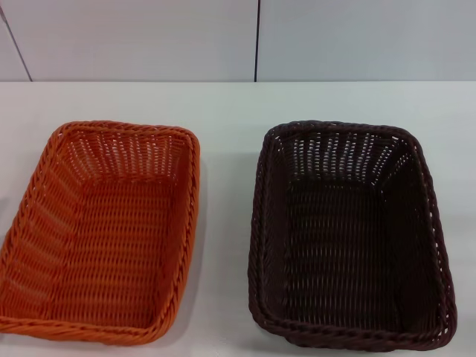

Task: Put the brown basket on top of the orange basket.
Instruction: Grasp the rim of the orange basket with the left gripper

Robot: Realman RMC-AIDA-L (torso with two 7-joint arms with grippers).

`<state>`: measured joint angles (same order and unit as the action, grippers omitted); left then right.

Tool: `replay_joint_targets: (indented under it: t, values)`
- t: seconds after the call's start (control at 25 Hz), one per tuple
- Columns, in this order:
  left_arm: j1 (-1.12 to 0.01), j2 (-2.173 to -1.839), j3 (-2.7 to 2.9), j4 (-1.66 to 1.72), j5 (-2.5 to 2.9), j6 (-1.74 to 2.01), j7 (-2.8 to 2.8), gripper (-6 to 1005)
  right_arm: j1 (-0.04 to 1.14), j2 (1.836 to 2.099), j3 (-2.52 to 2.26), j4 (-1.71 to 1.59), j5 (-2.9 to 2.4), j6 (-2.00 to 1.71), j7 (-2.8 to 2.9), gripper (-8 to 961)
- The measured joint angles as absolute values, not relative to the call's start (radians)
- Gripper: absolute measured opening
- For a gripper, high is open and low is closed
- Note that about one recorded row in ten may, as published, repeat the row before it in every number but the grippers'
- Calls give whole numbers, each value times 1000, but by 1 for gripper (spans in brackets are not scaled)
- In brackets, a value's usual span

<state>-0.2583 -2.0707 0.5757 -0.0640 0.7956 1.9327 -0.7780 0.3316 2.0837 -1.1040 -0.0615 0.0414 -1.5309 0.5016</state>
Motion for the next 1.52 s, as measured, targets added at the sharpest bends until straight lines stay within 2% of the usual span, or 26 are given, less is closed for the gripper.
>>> replay_joint_targets:
  t: [0.4,0.8,1.16,1.36,1.52]
  values:
    - [-301,-2061,652,49,825,1808,-834,820,333,2085,-1105,-60,41,-1529,502,569]
    - [-369,-2051,662,429,884,1497,-1145,818,339,2084,-1106,-42,41,-1528,502,569]
    - [-374,-2000,667,1011,1284,1341,-1727,815,332,2082,-1105,-35,41,-1521,502,568]
    - [-391,-1960,715,1322,1624,1401,-2040,814,339,2081,-1104,-36,41,-1512,502,568]
    - [-436,-1938,729,1439,1851,1505,-2231,813,343,2080,-1104,-40,41,-1499,502,569]
